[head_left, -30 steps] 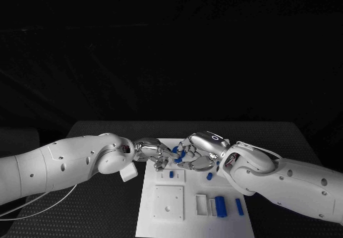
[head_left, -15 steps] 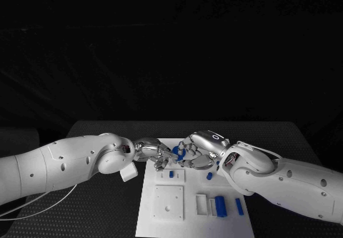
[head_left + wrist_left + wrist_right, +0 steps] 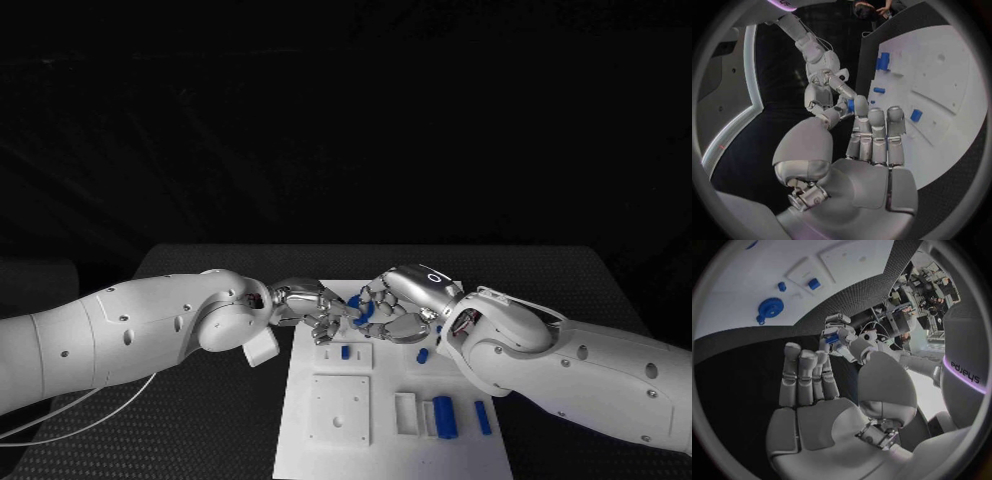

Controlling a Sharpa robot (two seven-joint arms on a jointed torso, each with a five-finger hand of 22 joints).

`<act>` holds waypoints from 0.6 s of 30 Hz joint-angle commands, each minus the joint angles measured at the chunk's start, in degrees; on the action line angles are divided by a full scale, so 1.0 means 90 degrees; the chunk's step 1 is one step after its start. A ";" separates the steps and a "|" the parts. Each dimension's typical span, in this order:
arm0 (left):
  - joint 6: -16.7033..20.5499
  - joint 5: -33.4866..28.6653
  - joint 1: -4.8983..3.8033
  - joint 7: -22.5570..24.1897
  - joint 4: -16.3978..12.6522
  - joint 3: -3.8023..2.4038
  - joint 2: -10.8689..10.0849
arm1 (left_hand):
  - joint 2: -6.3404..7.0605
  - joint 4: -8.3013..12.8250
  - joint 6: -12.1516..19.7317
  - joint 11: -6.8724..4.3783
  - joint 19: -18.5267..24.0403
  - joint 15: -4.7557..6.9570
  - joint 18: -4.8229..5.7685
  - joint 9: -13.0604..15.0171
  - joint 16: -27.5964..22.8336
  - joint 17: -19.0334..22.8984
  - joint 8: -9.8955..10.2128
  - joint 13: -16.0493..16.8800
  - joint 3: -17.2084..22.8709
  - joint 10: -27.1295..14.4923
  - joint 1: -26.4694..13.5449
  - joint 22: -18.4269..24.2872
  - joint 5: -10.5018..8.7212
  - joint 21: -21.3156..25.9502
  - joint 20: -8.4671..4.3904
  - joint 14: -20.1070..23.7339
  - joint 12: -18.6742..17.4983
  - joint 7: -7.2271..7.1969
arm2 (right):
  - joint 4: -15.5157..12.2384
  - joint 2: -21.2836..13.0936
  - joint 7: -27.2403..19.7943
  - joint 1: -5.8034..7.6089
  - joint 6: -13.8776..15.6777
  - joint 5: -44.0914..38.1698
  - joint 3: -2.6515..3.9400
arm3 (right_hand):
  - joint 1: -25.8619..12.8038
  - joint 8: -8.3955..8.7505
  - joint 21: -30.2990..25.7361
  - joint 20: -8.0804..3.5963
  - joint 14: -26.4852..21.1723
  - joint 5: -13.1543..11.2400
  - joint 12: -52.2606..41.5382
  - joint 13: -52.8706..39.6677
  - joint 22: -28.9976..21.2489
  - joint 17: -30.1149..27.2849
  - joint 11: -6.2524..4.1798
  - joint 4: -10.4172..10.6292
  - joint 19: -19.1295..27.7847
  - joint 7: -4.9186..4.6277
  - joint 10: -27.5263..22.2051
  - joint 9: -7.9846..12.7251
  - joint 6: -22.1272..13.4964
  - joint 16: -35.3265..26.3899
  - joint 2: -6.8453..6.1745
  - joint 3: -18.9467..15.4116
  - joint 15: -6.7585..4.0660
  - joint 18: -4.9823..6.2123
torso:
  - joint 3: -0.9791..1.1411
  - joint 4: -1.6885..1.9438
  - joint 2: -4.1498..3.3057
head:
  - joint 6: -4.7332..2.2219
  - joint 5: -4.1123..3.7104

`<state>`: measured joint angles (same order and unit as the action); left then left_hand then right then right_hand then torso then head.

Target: Assemble the parts on the task board

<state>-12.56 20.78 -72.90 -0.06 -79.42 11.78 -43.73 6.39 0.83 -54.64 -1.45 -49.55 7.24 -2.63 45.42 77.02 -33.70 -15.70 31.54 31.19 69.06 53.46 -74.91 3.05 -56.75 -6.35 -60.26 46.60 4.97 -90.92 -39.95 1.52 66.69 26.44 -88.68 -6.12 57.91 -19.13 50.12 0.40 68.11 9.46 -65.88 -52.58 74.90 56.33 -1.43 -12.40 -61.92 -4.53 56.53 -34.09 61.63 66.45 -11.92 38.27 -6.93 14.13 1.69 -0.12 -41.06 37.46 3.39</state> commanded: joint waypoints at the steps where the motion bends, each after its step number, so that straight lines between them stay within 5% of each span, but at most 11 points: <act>1: 0.0046 -0.0104 -0.0009 -0.0001 -0.0010 -0.0005 0.0024 | 0.0001 -0.0037 0.0037 0.0020 0.0059 0.0002 0.0032 -0.0009 0.0012 0.0011 0.0042 0.0002 0.0003 -0.0014 -0.0064 -0.0080 -0.0029 0.0030 -0.0693 0.0020 0.0024 0.0020 | -0.0016 0.0010 0.0073 -0.0008 -0.0003 -0.0089 0.0000 | -0.0078 -0.0011 0.0007 -0.0006 0.0013 0.0030 -0.0032 0.0010 0.0094 -0.0008 -0.0013 0.0032 -0.0052 0.0006 0.0048 -0.0008 0.0052 0.0022 -0.0014 0.0007 -0.0038 0.0096 | 0.0001 0.0004 -0.0001 | 0.0004 0.0005; 8: -0.0029 -0.0061 -0.0009 -0.0007 -0.0011 -0.0005 0.0027 | -0.0257 0.0266 -0.0017 0.0001 0.0056 0.0020 0.0010 -0.0005 0.0032 0.0005 0.0010 0.0008 0.0145 -0.0007 0.0357 -0.0105 -0.0019 0.0009 -0.0704 0.0013 0.0041 0.0000 | -0.0024 0.0019 0.0108 -0.0013 0.0000 -0.0109 0.0001 | -0.0092 -0.0010 0.0005 -0.0008 0.0017 0.0032 -0.0032 0.0013 0.0094 -0.0010 -0.0013 0.0045 -0.0055 0.0007 0.0051 -0.0009 0.0055 0.0020 -0.0021 0.0013 -0.0038 0.0096 | 0.0001 -0.0002 -0.0002 | 0.0008 0.0011; 18: -0.0021 -0.0048 -0.0009 0.0025 -0.0008 -0.0005 0.0035 | -0.0418 0.0505 -0.0070 -0.0006 0.0049 0.0023 0.0030 -0.0015 0.0044 0.0006 -0.0015 0.0006 0.0177 0.0006 0.0585 -0.0110 -0.0017 -0.0001 -0.0694 0.0005 0.0051 -0.0008 | -0.0023 0.0021 0.0116 -0.0015 -0.0037 -0.0115 0.0001 | -0.0111 -0.0008 0.0003 -0.0010 0.0021 0.0035 -0.0032 0.0017 0.0095 -0.0012 -0.0014 0.0063 -0.0060 0.0007 0.0055 -0.0010 0.0058 0.0019 -0.0027 0.0021 -0.0038 0.0096 | 0.0003 -0.0004 -0.0001 | 0.0009 0.0013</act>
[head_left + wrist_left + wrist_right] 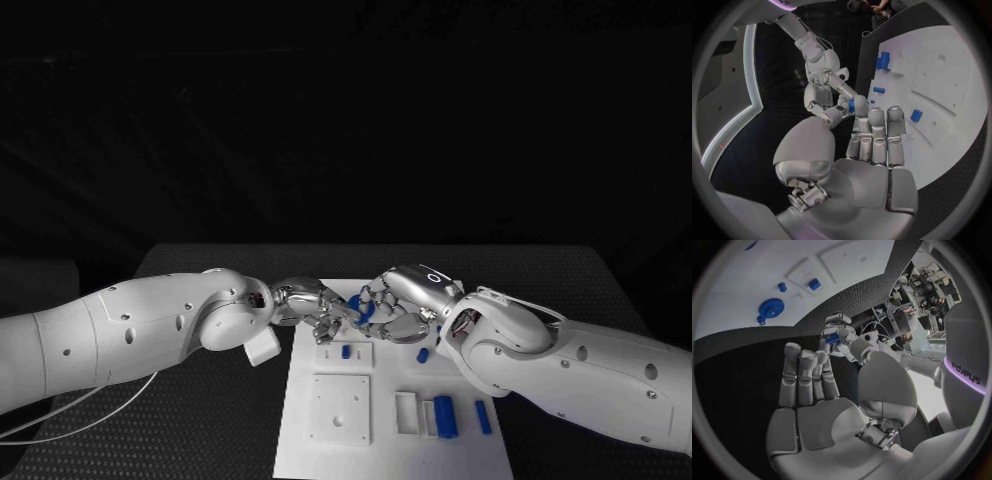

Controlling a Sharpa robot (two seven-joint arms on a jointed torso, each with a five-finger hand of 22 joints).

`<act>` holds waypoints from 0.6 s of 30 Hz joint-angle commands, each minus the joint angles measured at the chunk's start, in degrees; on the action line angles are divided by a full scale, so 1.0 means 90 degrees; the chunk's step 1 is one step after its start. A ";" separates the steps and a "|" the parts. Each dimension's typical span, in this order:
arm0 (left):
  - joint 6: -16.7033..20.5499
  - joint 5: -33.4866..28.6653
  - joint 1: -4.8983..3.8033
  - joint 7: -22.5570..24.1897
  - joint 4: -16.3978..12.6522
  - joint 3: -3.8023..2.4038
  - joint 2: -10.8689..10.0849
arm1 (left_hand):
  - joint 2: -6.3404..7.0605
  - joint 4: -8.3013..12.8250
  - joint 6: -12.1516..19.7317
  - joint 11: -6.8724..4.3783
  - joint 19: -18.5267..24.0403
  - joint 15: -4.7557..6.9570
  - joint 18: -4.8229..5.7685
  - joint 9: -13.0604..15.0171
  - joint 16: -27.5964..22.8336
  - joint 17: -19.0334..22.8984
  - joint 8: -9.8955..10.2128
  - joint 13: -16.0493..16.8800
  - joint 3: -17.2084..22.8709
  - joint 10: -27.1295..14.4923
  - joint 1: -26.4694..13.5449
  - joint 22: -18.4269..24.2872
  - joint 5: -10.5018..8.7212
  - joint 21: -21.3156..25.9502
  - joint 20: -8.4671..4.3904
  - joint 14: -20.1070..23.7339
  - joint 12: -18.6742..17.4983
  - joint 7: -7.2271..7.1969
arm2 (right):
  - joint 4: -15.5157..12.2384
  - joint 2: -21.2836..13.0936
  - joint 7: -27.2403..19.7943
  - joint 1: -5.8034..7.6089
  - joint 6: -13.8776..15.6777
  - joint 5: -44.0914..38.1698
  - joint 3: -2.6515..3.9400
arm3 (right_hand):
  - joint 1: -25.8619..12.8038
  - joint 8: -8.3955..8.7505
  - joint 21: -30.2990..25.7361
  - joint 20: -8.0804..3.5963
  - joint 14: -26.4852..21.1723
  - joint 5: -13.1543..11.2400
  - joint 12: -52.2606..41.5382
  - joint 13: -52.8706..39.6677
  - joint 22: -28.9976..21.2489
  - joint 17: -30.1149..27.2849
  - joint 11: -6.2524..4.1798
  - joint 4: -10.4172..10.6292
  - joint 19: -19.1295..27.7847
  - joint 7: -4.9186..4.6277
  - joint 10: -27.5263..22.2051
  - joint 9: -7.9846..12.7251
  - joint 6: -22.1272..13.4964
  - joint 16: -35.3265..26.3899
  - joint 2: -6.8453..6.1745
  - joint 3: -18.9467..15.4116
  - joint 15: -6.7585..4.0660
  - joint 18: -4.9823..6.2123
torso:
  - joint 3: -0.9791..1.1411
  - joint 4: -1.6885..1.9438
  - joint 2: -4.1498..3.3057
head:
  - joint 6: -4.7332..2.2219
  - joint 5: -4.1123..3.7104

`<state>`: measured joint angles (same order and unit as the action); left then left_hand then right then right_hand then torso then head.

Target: Assemble the parts on the task board

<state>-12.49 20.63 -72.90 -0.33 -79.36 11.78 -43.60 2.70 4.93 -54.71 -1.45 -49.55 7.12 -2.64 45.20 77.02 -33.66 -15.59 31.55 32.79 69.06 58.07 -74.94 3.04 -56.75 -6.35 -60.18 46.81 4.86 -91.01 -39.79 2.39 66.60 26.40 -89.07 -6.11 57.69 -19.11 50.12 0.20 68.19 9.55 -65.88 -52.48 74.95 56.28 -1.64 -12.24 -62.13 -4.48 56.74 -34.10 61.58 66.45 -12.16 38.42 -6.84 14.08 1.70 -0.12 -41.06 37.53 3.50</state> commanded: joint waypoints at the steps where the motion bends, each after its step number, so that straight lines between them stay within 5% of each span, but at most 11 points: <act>1: -0.0017 -0.0031 -0.0009 0.0059 -0.0012 -0.0005 0.0021 | -0.0032 0.0067 -0.0074 -0.0008 0.0048 0.0038 0.0032 0.0010 0.0045 0.0001 -0.0034 0.0005 0.0005 0.0009 0.0091 -0.0106 -0.0016 -0.0001 -0.0694 -0.0006 0.0028 0.0002 | -0.0015 0.0004 0.0019 -0.0005 -0.0037 -0.0072 0.0001 | -0.0086 -0.0010 0.0004 0.0013 0.0013 0.0026 -0.0032 0.0005 0.0089 -0.0006 0.0009 0.0047 -0.0038 0.0003 0.0031 -0.0009 0.0063 0.0019 -0.0001 0.0004 -0.0049 0.0102 | 0.0001 -0.0004 -0.0001 | 0.0001 0.0001; 11: 0.0055 -0.0036 -0.0009 0.0074 -0.0001 -0.0005 0.0033 | -0.0108 0.0073 -0.0101 -0.0014 0.0040 0.0043 0.0044 0.0006 0.0055 -0.0001 -0.0046 0.0002 -0.0003 0.0028 0.0085 -0.0105 -0.0018 -0.0004 -0.0690 -0.0017 0.0032 -0.0004 | -0.0029 0.0008 0.0022 -0.0005 -0.0099 -0.0070 0.0001 | -0.0101 -0.0007 0.0001 0.0011 0.0015 0.0028 -0.0031 0.0008 0.0090 -0.0008 0.0009 0.0059 -0.0040 0.0002 0.0033 -0.0010 0.0063 0.0018 -0.0006 0.0007 -0.0049 0.0102 | 0.0000 -0.0002 -0.0001 | 0.0002 -0.0007; 18: 0.0124 -0.0036 -0.0009 0.0126 0.0008 -0.0005 0.0037 | -0.0321 0.0119 -0.0143 -0.0033 0.0028 0.0061 0.0042 0.0001 0.0074 -0.0008 -0.0064 -0.0002 0.0031 0.0068 0.0130 -0.0108 -0.0012 -0.0013 -0.0703 -0.0042 0.0041 -0.0023 | -0.0027 0.0008 0.0035 -0.0005 -0.0097 -0.0070 0.0001 | -0.0108 -0.0006 0.0000 0.0011 0.0016 0.0028 -0.0031 0.0009 0.0090 -0.0008 0.0009 0.0064 -0.0040 0.0002 0.0033 -0.0010 0.0064 0.0017 -0.0008 0.0009 -0.0049 0.0102 | -0.0001 0.0000 -0.0001 | 0.0006 -0.0010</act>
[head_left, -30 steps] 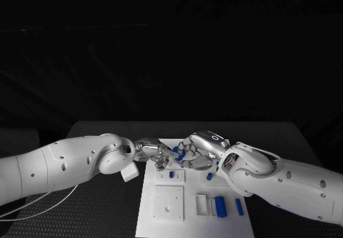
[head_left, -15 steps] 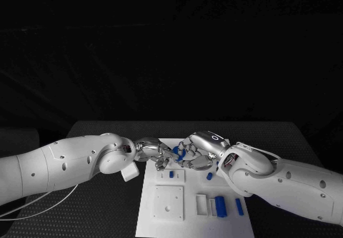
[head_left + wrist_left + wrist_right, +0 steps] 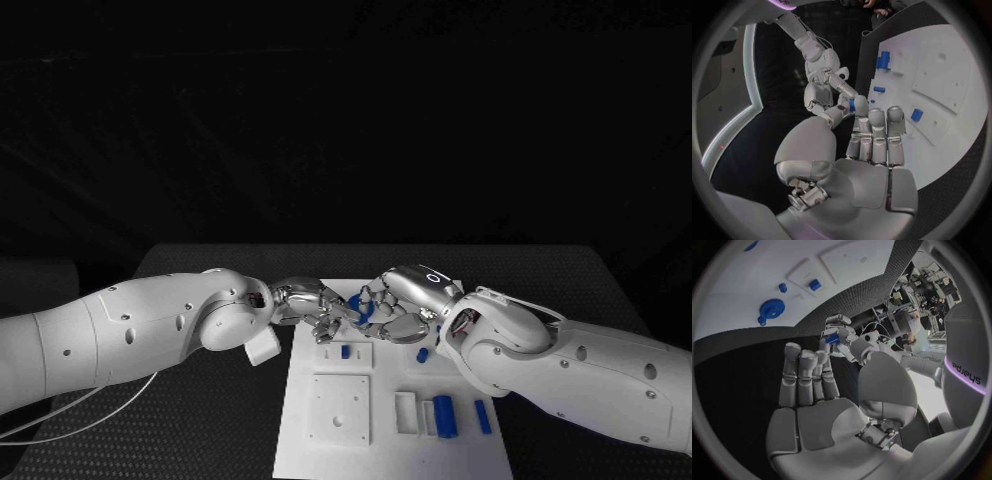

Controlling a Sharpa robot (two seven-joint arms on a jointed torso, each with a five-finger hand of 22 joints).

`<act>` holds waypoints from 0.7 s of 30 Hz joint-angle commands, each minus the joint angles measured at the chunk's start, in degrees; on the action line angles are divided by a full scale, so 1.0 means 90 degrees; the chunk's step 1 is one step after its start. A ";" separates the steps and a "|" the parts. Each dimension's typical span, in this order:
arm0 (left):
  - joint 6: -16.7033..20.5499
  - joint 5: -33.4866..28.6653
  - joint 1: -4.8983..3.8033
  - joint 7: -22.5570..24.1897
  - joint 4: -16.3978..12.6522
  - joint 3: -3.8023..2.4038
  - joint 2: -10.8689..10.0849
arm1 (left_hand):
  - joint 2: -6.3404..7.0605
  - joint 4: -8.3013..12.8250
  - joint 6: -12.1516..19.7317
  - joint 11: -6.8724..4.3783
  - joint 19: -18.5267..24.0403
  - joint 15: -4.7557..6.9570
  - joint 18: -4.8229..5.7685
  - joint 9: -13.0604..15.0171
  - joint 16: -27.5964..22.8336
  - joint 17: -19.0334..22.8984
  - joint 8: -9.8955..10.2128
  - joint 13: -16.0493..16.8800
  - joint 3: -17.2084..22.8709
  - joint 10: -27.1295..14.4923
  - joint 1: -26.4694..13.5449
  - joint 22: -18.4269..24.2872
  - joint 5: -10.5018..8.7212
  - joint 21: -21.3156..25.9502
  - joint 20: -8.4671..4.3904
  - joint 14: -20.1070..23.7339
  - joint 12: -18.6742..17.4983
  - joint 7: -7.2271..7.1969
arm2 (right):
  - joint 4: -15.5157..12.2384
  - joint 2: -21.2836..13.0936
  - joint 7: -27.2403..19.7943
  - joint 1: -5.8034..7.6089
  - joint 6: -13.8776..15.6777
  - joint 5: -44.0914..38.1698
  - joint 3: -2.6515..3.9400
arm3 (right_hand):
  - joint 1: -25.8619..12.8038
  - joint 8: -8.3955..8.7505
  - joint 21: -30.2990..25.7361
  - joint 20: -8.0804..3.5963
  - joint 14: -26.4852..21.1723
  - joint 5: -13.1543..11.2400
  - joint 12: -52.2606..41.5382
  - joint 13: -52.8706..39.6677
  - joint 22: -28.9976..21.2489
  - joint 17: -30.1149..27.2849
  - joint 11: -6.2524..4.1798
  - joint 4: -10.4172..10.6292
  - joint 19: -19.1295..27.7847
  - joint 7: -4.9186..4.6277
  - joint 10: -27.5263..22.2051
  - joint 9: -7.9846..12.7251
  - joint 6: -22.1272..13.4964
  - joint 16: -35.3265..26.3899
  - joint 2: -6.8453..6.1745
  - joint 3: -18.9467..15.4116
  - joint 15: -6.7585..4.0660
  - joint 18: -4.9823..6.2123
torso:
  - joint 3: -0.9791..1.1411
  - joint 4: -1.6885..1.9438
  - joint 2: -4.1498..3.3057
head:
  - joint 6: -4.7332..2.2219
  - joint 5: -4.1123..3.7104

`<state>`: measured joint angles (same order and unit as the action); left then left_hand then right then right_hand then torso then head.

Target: Assemble the parts on the task board

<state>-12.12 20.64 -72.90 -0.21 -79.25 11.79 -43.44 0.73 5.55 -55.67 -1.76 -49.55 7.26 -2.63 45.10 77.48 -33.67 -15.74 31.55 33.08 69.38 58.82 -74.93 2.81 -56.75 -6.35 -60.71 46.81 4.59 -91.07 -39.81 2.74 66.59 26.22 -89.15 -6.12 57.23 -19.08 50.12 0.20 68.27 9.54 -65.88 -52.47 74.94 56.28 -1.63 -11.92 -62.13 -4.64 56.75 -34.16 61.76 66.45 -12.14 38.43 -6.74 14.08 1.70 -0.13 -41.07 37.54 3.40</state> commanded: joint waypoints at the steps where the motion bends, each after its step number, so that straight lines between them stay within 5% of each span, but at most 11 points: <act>1: 0.0099 -0.0037 -0.0009 0.0112 -0.0005 -0.0006 0.0019 | -0.0102 0.0051 -0.0036 0.0001 0.0028 0.0046 0.0042 0.0011 0.0024 -0.0008 -0.0047 -0.0002 -0.0001 0.0032 0.0046 -0.0110 0.0014 -0.0012 -0.0703 0.0017 0.0041 0.0007 | -0.0018 0.0010 0.0000 -0.0005 -0.0079 -0.0061 0.0001 | -0.0057 -0.0010 0.0000 0.0011 0.0007 0.0028 -0.0031 0.0008 0.0091 -0.0009 0.0008 0.0028 -0.0041 0.0019 0.0033 -0.0004 0.0044 0.0017 -0.0010 0.0008 -0.0060 0.0102 | 0.0000 0.0001 -0.0001 | 0.0007 0.0003; 10: 0.0363 0.0034 -0.0009 0.0042 -0.0005 -0.0005 0.0025 | -0.0410 0.0357 -0.0242 -0.0054 -0.0019 0.0098 0.0049 -0.0009 0.0075 -0.0033 -0.0109 -0.0027 0.0049 0.0176 0.0099 -0.0118 0.0149 -0.0058 -0.0726 -0.0057 0.0042 -0.0055 | -0.0004 0.0006 0.0052 -0.0005 -0.0083 -0.0061 0.0001 | -0.0087 0.0001 -0.0007 0.0010 0.0003 0.0028 -0.0026 0.0014 0.0091 -0.0014 0.0011 0.0046 -0.0038 0.0015 0.0028 -0.0002 0.0032 0.0008 -0.0036 0.0009 -0.0058 0.0102 | 0.0001 0.0001 -0.0002 | 0.0005 0.0006; 17: 0.0606 0.0039 -0.0009 -0.0050 -0.0041 -0.0005 0.0030 | -0.0484 0.0661 -0.0468 -0.0107 -0.0127 0.0144 0.0047 -0.0053 0.0121 -0.0052 -0.0152 -0.0064 0.0067 0.0380 -0.0165 -0.0113 0.0828 -0.0110 -0.0770 -0.0174 0.0027 -0.0108 | 0.0020 0.0006 0.0118 -0.0004 -0.0096 -0.0061 0.0001 | -0.0155 0.0036 -0.0032 0.0014 -0.0023 0.0028 -0.0005 0.0029 0.0089 -0.0027 0.0027 0.0082 -0.0019 -0.0004 -0.0004 0.0005 -0.0012 -0.0020 -0.0126 -0.0008 -0.0050 0.0102 | 0.0000 -0.0002 -0.0001 | 0.0011 0.0006; 21: 0.0699 0.0039 -0.0009 -0.0100 -0.0064 -0.0004 0.0032 | -0.0505 0.0820 -0.0539 -0.0121 -0.0169 0.0160 0.0045 -0.0071 0.0123 -0.0051 -0.0160 -0.0082 0.0096 0.0451 -0.0309 -0.0108 0.1005 -0.0124 -0.0789 -0.0221 0.0008 -0.0129 | 0.0036 0.0007 0.0157 -0.0004 -0.0086 -0.0059 0.0001 | -0.0204 0.0085 -0.0066 0.0026 -0.0070 0.0018 0.0023 0.0045 0.0087 -0.0043 0.0053 0.0101 0.0018 -0.0033 -0.0063 0.0018 -0.0087 -0.0058 -0.0213 -0.0046 -0.0032 0.0102 | 0.0000 -0.0002 -0.0001 | 0.0014 0.0006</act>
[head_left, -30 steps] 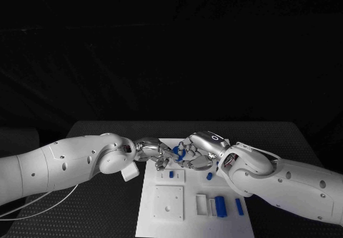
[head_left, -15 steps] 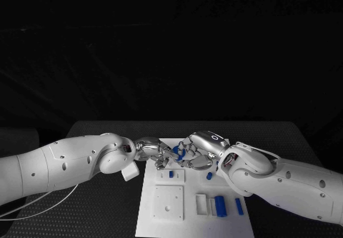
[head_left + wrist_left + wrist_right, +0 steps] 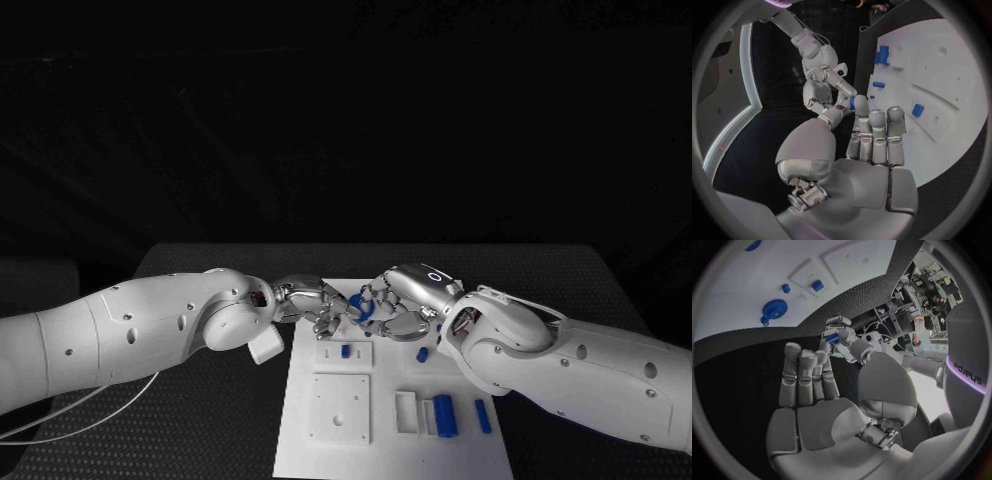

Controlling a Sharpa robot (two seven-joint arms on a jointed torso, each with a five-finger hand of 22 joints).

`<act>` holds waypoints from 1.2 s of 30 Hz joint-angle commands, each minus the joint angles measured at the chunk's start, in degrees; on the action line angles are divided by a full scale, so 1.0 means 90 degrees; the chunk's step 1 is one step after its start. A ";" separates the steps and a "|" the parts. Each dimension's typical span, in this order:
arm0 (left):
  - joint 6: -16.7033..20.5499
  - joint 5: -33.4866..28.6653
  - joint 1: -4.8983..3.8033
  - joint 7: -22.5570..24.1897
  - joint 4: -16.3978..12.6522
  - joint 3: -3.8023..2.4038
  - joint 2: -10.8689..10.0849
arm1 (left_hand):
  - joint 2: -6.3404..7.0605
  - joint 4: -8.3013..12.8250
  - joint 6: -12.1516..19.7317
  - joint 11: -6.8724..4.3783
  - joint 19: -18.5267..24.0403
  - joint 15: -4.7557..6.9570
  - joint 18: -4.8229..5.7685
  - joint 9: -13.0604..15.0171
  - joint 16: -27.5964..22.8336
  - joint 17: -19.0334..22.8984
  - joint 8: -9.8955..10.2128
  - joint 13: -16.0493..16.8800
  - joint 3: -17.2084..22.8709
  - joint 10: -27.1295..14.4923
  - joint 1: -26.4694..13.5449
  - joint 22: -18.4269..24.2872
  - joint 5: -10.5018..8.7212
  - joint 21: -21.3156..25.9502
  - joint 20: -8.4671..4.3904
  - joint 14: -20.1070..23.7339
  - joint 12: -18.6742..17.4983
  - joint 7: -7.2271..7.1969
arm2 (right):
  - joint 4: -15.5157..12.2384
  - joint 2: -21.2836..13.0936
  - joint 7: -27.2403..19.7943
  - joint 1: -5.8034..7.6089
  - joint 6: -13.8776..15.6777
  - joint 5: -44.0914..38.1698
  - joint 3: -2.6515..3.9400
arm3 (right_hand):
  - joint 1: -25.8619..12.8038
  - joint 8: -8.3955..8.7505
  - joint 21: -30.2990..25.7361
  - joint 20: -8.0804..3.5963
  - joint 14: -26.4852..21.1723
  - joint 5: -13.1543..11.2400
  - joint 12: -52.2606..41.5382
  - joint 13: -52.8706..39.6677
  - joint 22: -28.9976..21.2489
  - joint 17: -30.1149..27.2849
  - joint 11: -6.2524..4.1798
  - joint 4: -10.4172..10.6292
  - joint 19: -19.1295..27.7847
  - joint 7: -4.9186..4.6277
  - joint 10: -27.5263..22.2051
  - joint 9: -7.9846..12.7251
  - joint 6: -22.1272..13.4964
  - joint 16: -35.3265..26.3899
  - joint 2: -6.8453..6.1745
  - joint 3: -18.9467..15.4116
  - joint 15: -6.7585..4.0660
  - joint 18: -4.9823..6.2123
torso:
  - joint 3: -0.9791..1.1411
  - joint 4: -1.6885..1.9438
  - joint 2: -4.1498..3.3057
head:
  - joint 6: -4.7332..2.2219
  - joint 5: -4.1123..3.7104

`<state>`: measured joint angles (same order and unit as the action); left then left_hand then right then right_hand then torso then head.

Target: Assemble the parts on the task board

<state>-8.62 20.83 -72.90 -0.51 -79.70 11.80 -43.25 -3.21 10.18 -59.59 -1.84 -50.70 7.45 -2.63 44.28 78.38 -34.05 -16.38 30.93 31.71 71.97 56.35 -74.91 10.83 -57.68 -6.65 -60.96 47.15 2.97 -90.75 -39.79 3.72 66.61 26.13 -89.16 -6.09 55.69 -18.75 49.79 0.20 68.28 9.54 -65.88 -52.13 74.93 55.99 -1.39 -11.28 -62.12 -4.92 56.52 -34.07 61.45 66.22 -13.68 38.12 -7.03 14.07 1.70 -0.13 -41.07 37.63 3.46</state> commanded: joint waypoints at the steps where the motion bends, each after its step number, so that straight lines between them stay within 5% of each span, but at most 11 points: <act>1: 0.0317 0.0017 -0.0009 -0.0074 -0.0020 -0.0005 0.0011 | -0.0069 0.0323 -0.0113 -0.0114 -0.0047 0.0139 0.0046 0.0018 0.0022 -0.0007 -0.0090 -0.0016 0.0256 0.0170 -0.0051 -0.0109 0.0134 -0.0023 -0.0757 -0.0199 -0.0034 0.0048 | 0.0004 0.0007 0.0058 -0.0006 -0.0079 -0.0056 -0.0002 | -0.0050 0.0065 -0.0043 0.0031 -0.0090 0.0021 0.0032 0.0013 0.0088 -0.0016 0.0037 0.0033 0.0034 -0.0013 -0.0059 0.0013 -0.0080 -0.0044 -0.0065 -0.0033 0.0011 0.0104 | 0.0001 -0.0002 -0.0001 | 0.0003 0.0000; 11: 0.0435 0.0099 -0.0009 -0.0184 -0.0061 -0.0004 0.0004 | -0.0067 0.0424 -0.0172 -0.0126 -0.0081 0.0152 0.0046 0.0008 0.0019 -0.0005 -0.0101 -0.0032 0.0306 0.0220 -0.0140 -0.0106 0.0263 -0.0031 -0.0771 -0.0231 -0.0056 0.0033 | 0.0076 -0.0016 0.0138 -0.0006 -0.0095 -0.0051 -0.0002 | -0.0122 0.0187 -0.0151 0.0093 -0.0222 0.0017 0.0081 0.0058 0.0088 -0.0053 0.0124 0.0040 0.0166 -0.0100 -0.0228 0.0040 -0.0283 -0.0126 -0.0166 -0.0213 0.0092 0.0104 | 0.0001 -0.0001 0.0001 | 0.0000 0.0002; 15: 0.0809 0.0423 -0.0009 -0.0396 -0.0125 -0.0002 -0.0020 | -0.0054 0.0459 -0.0192 -0.0132 -0.0094 0.0158 0.0046 0.0006 0.0020 -0.0006 -0.0106 -0.0036 0.0327 0.0237 -0.0164 -0.0106 0.0322 -0.0034 -0.0776 -0.0242 -0.0063 0.0027 | 0.0118 -0.0146 0.0015 -0.0005 0.0119 0.0078 0.0002 | -0.0159 0.0301 -0.0263 0.0169 -0.0385 0.0054 0.0159 0.0134 0.0086 -0.0105 0.0212 0.0050 0.0325 -0.0189 -0.0391 0.0070 -0.0493 -0.0227 -0.0222 -0.0310 0.0179 0.0102 | 0.0001 -0.0001 0.0003 | 0.0000 0.0007; 18: 0.1101 0.0719 -0.0009 -0.0586 -0.0168 0.0000 -0.0046 | 0.0005 0.0514 -0.0253 -0.0149 -0.0128 0.0174 0.0047 0.0008 0.0032 -0.0012 -0.0131 -0.0038 0.0357 0.0283 -0.0219 -0.0107 0.0671 -0.0049 -0.0786 -0.0275 -0.0064 0.0010 | 0.0197 -0.0233 -0.0073 -0.0005 0.0274 0.0254 0.0037 | -0.0170 0.0342 -0.0319 0.0216 -0.0455 0.0169 0.0176 0.0169 0.0090 -0.0138 0.0250 0.0052 0.0403 -0.0230 -0.0455 0.0078 -0.0577 -0.0273 -0.0235 -0.0372 0.0219 0.0104 | 0.0002 -0.0002 0.0004 | -0.0001 0.0014; 24: 0.1890 0.1844 -0.0010 -0.1367 -0.0299 0.0014 -0.0112 | 0.0085 0.0663 -0.0409 -0.0199 -0.0230 0.0224 0.0032 0.0006 0.0060 -0.0022 -0.0187 -0.0037 0.0384 0.0428 -0.0344 -0.0106 0.1202 -0.0093 -0.0824 -0.0396 -0.0055 -0.0046 | 0.0588 -0.0375 -0.0293 0.0012 0.0576 0.0868 0.0282 | -0.0104 0.0351 -0.0361 0.0256 -0.0496 0.0414 0.0171 0.0221 0.0103 -0.0177 0.0272 0.0057 0.0446 -0.0250 -0.0491 0.0068 -0.0614 -0.0295 -0.0219 -0.0398 0.0245 0.0104 | 0.0005 -0.0007 0.0006 | 0.0008 0.0047; 29: 0.2145 0.2948 -0.0011 -0.2099 -0.0466 0.0052 -0.0130 | 0.0170 0.0702 -0.0541 -0.0242 -0.0335 0.0265 0.0008 -0.0003 0.0035 -0.0005 -0.0218 -0.0059 0.0406 0.0586 -0.0393 -0.0098 0.1506 -0.0126 -0.0861 -0.0537 -0.0097 -0.0091 | 0.0997 -0.0373 -0.0366 0.0104 0.0674 0.1142 0.0492 | -0.0084 0.0349 -0.0367 0.0264 -0.0499 0.0493 0.0166 0.0241 0.0108 -0.0189 0.0272 0.0068 0.0447 -0.0252 -0.0492 0.0063 -0.0615 -0.0295 -0.0212 -0.0398 0.0247 0.0104 | 0.0010 -0.0007 0.0012 | 0.0035 0.0056; 36: 0.2430 0.3821 -0.0014 -0.2766 -0.0703 0.0213 -0.0152 | 0.0245 0.0715 -0.0692 -0.0290 -0.0469 0.0308 -0.0018 -0.0028 0.0025 -0.0005 -0.0236 -0.0070 0.0418 0.0791 -0.0433 -0.0097 0.1719 -0.0178 -0.0898 -0.0728 -0.0150 -0.0140 | 0.1635 -0.0276 -0.0429 0.0300 0.0694 0.1246 0.0565 | -0.0045 0.0352 -0.0387 0.0277 -0.0524 0.0597 0.0177 0.0282 0.0114 -0.0209 0.0280 0.0067 0.0473 -0.0257 -0.0513 0.0059 -0.0627 -0.0306 -0.0217 -0.0391 0.0257 0.0104 | 0.0015 0.0007 0.0018 | 0.0124 0.0116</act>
<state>9.95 48.03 -72.93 -20.20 -85.62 13.78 -44.68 -1.22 11.47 -63.87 -1.56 -54.61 6.81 -2.18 43.99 78.76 -34.15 -16.41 30.32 30.45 75.97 52.41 -74.93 26.03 -59.01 -7.89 -63.62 46.13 3.37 -76.75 -42.50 1.30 69.21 31.20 -79.83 -1.04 54.78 -15.75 46.48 2.84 63.91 14.74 -64.36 -49.57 74.92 54.11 1.03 -10.67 -58.03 -7.10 52.22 -33.48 56.18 63.61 -15.53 34.78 -4.68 14.63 1.80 -0.13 -40.95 38.43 4.31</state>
